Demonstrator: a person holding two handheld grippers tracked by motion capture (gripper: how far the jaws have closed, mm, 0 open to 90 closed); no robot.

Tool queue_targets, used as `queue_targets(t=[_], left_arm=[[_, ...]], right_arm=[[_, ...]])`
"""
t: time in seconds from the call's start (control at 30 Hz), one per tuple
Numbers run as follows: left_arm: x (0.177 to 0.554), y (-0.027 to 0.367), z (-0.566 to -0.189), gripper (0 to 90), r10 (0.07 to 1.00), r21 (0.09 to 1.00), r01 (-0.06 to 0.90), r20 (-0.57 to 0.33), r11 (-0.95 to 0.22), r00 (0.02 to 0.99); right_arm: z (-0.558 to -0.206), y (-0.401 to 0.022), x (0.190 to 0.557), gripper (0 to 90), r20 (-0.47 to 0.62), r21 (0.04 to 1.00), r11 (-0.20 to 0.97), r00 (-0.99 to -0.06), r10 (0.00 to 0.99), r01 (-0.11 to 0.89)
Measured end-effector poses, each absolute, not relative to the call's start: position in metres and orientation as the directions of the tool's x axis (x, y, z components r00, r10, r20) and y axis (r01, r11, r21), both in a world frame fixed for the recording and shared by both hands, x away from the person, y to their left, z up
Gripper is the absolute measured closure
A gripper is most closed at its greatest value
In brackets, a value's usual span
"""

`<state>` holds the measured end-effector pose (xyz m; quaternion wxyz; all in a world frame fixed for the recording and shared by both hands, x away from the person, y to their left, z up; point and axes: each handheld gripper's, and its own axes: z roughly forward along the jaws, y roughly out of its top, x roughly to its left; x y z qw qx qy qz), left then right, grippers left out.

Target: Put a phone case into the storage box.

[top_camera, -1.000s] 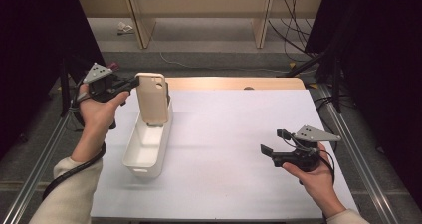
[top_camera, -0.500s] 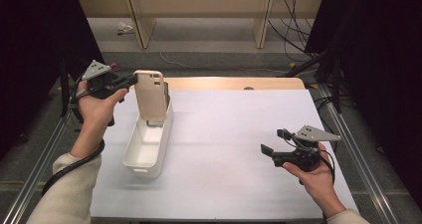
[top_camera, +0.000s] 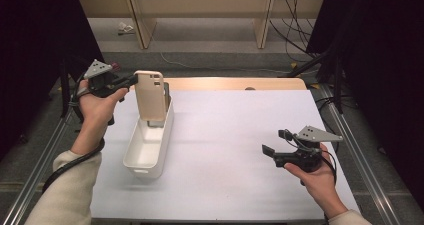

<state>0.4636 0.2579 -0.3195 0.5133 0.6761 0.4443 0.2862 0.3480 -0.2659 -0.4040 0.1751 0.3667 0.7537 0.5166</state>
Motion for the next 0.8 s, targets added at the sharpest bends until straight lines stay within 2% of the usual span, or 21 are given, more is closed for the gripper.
queue_targets(t=[0.8], left_arm=[[0.477,0.26,-0.329,84.9,0.9,0.939,0.33,-0.061,-0.094,0.431]], right_arm=[[-0.404,-0.266,0.348,17.0,0.115,0.907,0.197,-0.67,0.733,0.372]])
